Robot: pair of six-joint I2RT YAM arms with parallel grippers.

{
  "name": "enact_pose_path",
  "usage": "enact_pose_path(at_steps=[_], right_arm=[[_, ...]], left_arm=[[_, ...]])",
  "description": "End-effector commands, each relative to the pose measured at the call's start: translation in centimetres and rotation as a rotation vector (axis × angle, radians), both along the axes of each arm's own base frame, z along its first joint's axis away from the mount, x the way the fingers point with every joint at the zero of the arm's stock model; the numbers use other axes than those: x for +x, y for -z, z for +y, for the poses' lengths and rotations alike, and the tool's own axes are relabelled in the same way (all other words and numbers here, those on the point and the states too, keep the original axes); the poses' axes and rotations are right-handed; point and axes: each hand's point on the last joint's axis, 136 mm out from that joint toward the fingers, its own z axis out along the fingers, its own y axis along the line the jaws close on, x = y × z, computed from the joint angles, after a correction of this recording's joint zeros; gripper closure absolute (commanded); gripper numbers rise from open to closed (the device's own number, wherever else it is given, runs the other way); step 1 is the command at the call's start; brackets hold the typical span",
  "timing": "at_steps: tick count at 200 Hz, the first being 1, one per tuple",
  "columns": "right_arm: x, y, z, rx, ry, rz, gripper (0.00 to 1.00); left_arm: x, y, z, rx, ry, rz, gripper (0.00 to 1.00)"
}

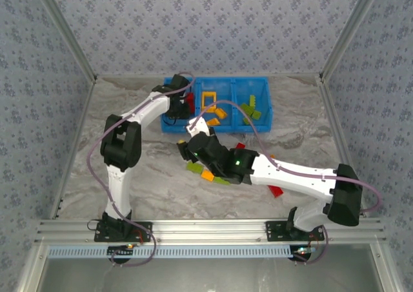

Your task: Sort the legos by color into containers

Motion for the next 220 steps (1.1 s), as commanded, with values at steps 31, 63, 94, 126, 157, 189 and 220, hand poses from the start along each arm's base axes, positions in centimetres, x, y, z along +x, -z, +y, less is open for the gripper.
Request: enact_pose_path(at_steps=[31,63,94,126,157,189,220], right_arm=[[2.2,0.4,1.6,0.021,0.045,0.009,0.26],[2.8,2.5,-2.6,0.021,0.149,0.103,0.26],[1.5,7.0,-6.9,-0.097,0.087,0.250,0.25],[-1.0,13.5,-11.2,-0.290,-0.042,0.471,0.25],[-2.1,15.8,-12.3,-0.344,-0.140,0.597,0.20],[-1.1,17.9,-12.8,-0.441,-0.139,0.654,0.17],[0.2,19.6,-13.1,-0.509,-0.113,0.680,0.19]], left_arm=[[-0.2,0.9,-0.9,-0.073,-0.008,0.074,0.54],[-0.8,-0.9,-0.5,-0.088,-0.022,0.042,0.46],[-1.7,-5.3,-0.5,-0.133,-0.033,-0.028,0.44],[-5.6,-11.0,-1.1,-0.221,-0.036,-0.134,0.43],[-12.5,-14.0,-2.7,-0.284,0.039,-0.205,0.40],[-20.4,-14.4,-3.3,-0.356,0.125,-0.215,0.38],[-25.9,-14.2,-2.5,-0.417,0.159,-0.212,0.37]])
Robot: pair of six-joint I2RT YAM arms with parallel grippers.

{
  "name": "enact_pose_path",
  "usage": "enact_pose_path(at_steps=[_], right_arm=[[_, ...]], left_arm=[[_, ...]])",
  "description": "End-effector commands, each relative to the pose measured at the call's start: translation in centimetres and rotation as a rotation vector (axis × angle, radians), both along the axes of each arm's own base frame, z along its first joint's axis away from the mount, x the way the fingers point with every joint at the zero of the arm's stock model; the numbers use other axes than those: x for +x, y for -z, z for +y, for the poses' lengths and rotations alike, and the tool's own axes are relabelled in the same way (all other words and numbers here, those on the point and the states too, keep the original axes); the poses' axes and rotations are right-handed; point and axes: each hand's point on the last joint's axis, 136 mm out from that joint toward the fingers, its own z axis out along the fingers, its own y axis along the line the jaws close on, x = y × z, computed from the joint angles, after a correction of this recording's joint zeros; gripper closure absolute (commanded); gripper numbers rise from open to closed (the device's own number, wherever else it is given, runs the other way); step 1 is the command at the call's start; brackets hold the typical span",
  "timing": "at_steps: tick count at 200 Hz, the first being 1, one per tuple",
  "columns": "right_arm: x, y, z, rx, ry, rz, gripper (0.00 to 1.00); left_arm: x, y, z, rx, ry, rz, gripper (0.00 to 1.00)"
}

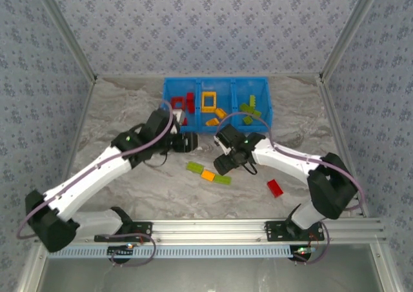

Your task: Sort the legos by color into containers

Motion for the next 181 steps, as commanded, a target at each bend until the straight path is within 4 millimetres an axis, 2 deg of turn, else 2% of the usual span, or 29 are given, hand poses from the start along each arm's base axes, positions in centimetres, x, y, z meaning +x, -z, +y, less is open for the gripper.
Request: enact_pose_path(at_steps=[1,22,48,76,115,132,154,168,172,181], right_arm=[[0.4,0.7,-0.4,-0.060,-0.038,0.029,0.19],[1.0,1.4,-0.3,-0.078,-0.044,0.026,0.25],[1.4,1.9,0.4,-0.065,-0.051,0.037,0.38],[1.5,2.8,0.4,-0.081,-0.039,0.054,0.47],[1.6,3.4,0.5,-0.082,-0.025,0.064,0.55],[1.9,3.2,0.5,-0.081,-0.010,0.053,0.63],[2.7,0.8,0.9,-0.040,0.023,-0.003,0.71],[4.1,-2.0,0.9,-0.018,0.065,-0.078,0.74],[5.2,-3.8,1.3,0.008,0.082,-0.117,0.75],[6.8,-5.9,1.4,0.028,0.125,-0.167,0.75]], left_arm=[[-2.8,0.4,1.0,-0.041,-0.024,0.020,0.37],[-4.8,0.3,1.9,-0.079,-0.018,0.019,0.37],[-6.1,0.3,2.7,-0.114,-0.022,0.016,0.37],[-6.6,1.0,3.4,-0.116,-0.027,0.017,0.36],[-6.8,0.8,3.1,-0.151,-0.016,0.013,0.36],[-6.8,0.7,3.0,-0.147,-0.010,0.011,0.36],[-6.6,0.1,2.9,-0.155,-0.008,0.001,0.36],[-6.2,-0.8,2.6,-0.166,-0.013,-0.018,0.36],[-6.0,-1.1,2.4,-0.170,-0.011,-0.027,0.36],[-5.4,-1.8,2.0,-0.174,-0.012,-0.049,0.35]])
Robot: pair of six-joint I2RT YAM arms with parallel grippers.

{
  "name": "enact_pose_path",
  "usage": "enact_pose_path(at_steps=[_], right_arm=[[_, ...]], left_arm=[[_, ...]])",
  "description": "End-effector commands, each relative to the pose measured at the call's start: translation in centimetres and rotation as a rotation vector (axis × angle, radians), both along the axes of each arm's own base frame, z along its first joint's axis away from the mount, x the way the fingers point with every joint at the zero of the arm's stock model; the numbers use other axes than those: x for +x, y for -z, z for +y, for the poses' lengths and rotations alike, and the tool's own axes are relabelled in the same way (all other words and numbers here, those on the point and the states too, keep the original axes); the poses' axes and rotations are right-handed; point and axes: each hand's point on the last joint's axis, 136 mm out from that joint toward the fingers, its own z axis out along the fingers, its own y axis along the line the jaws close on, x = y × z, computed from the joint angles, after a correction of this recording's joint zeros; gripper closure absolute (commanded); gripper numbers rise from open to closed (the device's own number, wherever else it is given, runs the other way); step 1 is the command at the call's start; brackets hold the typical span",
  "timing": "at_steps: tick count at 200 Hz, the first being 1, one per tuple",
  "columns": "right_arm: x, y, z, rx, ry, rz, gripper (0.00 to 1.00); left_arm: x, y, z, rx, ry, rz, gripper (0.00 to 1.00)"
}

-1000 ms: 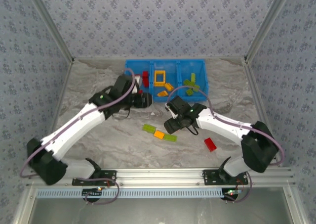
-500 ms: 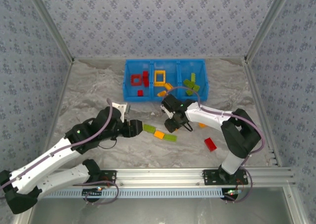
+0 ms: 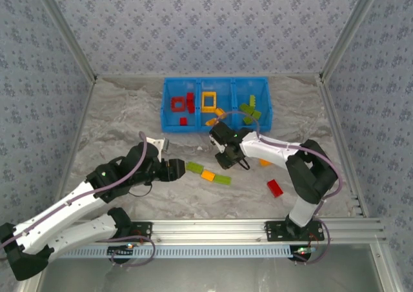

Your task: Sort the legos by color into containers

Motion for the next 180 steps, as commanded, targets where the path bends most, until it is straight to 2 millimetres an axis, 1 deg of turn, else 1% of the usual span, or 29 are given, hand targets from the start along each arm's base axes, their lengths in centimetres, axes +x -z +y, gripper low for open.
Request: enact_pose_path(at_steps=[1,16,21,24,30,35,60,66,68,76,79,93,96,106,114,130,149,170,180], right_arm=[[4.8,-7.9,0.8,0.095,0.115,-0.198,0.75],[8.3,-10.4,0.7,0.107,0.209,-0.256,0.74],[9.3,-10.5,0.6,0.095,0.237,-0.257,0.73],[10.1,-11.2,0.6,0.099,0.255,-0.270,0.74],[11.4,-11.0,0.6,0.078,0.282,-0.273,0.74],[12.6,-11.6,0.6,0.077,0.304,-0.290,0.75],[17.8,-11.3,1.5,0.067,0.387,-0.309,0.75],[18.9,-11.5,1.5,0.056,0.408,-0.323,0.75],[19.2,-10.9,1.4,0.041,0.413,-0.317,0.75],[20.6,-11.3,1.5,0.035,0.438,-0.338,0.76],[21.0,-10.7,1.4,0.023,0.447,-0.334,0.76],[23.1,-10.7,1.3,0.023,0.489,-0.358,0.76],[23.4,-10.3,1.2,0.018,0.496,-0.357,0.76],[24.6,-10.1,1.1,0.024,0.517,-0.374,0.76],[25.4,-9.5,1.0,0.030,0.534,-0.380,0.76],[26.6,-8.3,0.2,0.031,0.573,-0.388,0.76],[27.7,-6.7,-0.1,0.039,0.595,-0.374,0.76],[28.2,-5.1,-0.1,0.043,0.602,-0.350,0.75],[28.3,-4.6,0.1,0.050,0.596,-0.342,0.75]], left_arm=[[1.3,-3.5,-1.4,-0.062,0.004,-0.085,0.35],[2.7,-4.4,-2.4,-0.049,0.001,-0.126,0.35],[3.2,-4.7,-2.7,-0.039,-0.008,-0.139,0.35],[3.6,-4.9,-2.8,-0.035,-0.013,-0.146,0.35],[4.3,-5.4,-3.2,-0.028,-0.019,-0.166,0.35],[4.9,-5.9,-3.5,-0.026,-0.028,-0.182,0.35],[7.8,-7.3,-4.6,-0.031,-0.070,-0.231,0.35],[8.6,-7.6,-4.8,-0.035,-0.081,-0.238,0.35],[8.8,-7.7,-4.9,-0.037,-0.082,-0.241,0.35],[9.7,-8.1,-5.3,-0.049,-0.083,-0.250,0.35],[10.0,-8.2,-5.5,-0.054,-0.083,-0.253,0.35],[11.5,-8.6,-6.0,-0.081,-0.089,-0.260,0.35],[11.8,-8.7,-6.2,-0.088,-0.089,-0.262,0.35],[12.8,-8.7,-6.5,-0.102,-0.095,-0.259,0.35],[13.6,-8.5,-6.7,-0.108,-0.099,-0.251,0.35],[14.7,-8.2,-7.3,-0.119,-0.098,-0.240,0.36],[15.2,-8.1,-7.8,-0.122,-0.090,-0.236,0.36],[15.4,-7.6,-8.1,-0.113,-0.085,-0.226,0.36],[15.5,-7.4,-8.0,-0.110,-0.086,-0.222,0.36]])
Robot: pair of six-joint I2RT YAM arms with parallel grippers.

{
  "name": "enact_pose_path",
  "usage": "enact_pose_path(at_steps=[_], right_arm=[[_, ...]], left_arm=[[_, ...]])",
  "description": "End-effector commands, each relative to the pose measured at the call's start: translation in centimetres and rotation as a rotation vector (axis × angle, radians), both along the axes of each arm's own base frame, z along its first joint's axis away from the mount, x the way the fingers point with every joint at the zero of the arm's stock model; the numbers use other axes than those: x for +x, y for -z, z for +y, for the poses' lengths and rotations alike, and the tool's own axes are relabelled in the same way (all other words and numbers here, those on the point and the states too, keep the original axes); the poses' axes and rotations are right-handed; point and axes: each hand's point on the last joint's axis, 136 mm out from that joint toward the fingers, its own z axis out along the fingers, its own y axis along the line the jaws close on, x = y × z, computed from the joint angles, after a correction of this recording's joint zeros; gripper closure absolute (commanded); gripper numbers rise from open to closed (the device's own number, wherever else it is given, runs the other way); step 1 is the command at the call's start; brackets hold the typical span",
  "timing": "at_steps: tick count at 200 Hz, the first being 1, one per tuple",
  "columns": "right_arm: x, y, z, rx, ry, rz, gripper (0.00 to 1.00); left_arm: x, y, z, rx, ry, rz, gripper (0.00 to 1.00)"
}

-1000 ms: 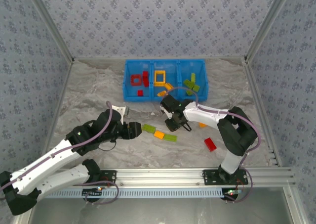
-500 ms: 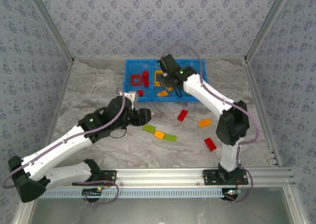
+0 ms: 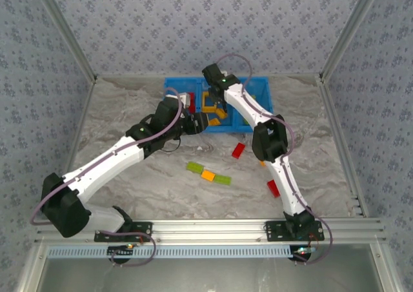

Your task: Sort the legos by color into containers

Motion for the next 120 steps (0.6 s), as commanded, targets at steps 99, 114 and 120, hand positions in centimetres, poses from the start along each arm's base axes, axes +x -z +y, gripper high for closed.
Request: enact_pose_path(at_steps=[99,114,120], right_arm=[[0.6,1.0,0.8,0.055,0.039,0.008,0.52],[0.6,-1.1,1.1,0.062,0.030,-0.026,0.44],[0.6,-2.2,1.2,0.067,0.027,-0.046,0.42]], left_arm=[[0.2,-2.3,-0.2,-0.046,0.013,-0.047,0.36],[0.0,-2.2,0.0,-0.043,0.011,-0.043,0.36],[0.0,-2.2,0.1,-0.041,0.008,-0.040,0.36]])
